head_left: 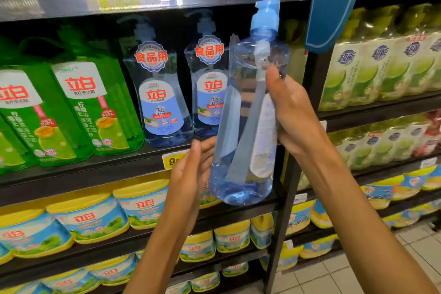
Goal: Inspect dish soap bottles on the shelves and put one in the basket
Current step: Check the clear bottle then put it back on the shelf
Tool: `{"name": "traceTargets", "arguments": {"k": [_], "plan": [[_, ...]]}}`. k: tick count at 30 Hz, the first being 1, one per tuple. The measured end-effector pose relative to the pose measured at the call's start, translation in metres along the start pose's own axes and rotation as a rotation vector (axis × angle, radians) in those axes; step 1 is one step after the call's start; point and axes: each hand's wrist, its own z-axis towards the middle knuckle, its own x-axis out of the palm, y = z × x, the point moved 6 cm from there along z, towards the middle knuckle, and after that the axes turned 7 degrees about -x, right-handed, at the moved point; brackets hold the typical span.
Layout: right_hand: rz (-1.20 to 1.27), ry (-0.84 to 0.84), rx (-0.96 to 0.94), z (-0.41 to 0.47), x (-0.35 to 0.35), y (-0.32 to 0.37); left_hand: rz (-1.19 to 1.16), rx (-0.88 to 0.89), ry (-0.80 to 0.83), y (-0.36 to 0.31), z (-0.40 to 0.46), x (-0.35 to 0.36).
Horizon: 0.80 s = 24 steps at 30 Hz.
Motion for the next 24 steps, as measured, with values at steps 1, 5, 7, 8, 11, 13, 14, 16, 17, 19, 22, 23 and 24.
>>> {"name": "traceTargets", "arguments": {"k": [1, 5, 7, 8, 11, 13, 14, 16, 17, 19, 22, 23, 24], "plan": [[0.057, 0.036, 0.015, 0.001, 0.001, -0.002, 0.017, -0.059, -0.010, 0.007, 0.001, 0.002], [0.218, 0.155, 0.084, 0.002, 0.015, -0.011, -0.049, -0.270, 0.114, 0.029, 0.008, 0.015], [0.284, 0.187, 0.101, 0.003, 0.016, -0.014, -0.152, -0.274, 0.280, 0.023, 0.009, 0.026], [0.300, 0.192, 0.105, 0.003, 0.015, -0.014, -0.142, -0.259, 0.269, 0.020, 0.008, 0.024], [0.114, 0.164, 0.062, 0.004, 0.005, -0.009, -0.045, -0.114, 0.060, 0.017, 0.016, 0.017], [-0.049, 0.145, -0.012, 0.001, 0.003, -0.007, 0.017, 0.020, -0.046, 0.007, 0.018, 0.016], [-0.130, 0.133, -0.050, 0.000, 0.004, -0.008, 0.043, 0.066, -0.087, 0.007, 0.019, 0.015], [-0.200, 0.088, -0.107, -0.002, 0.002, -0.012, 0.090, 0.110, -0.121, 0.008, 0.018, 0.017], [-0.177, 0.069, -0.132, -0.001, 0.000, -0.013, 0.114, 0.125, -0.109, 0.007, 0.017, 0.019], [-0.095, 0.063, -0.149, 0.007, -0.007, -0.014, 0.173, 0.144, -0.057, 0.005, 0.020, 0.019], [0.083, 0.127, -0.141, 0.016, -0.018, -0.019, 0.294, 0.087, 0.015, 0.003, 0.028, 0.012], [0.124, 0.149, -0.142, 0.018, -0.020, -0.021, 0.333, 0.060, 0.047, 0.004, 0.031, 0.012], [0.149, 0.166, -0.130, 0.017, -0.020, -0.023, 0.361, 0.043, 0.088, 0.005, 0.034, 0.014]]}}
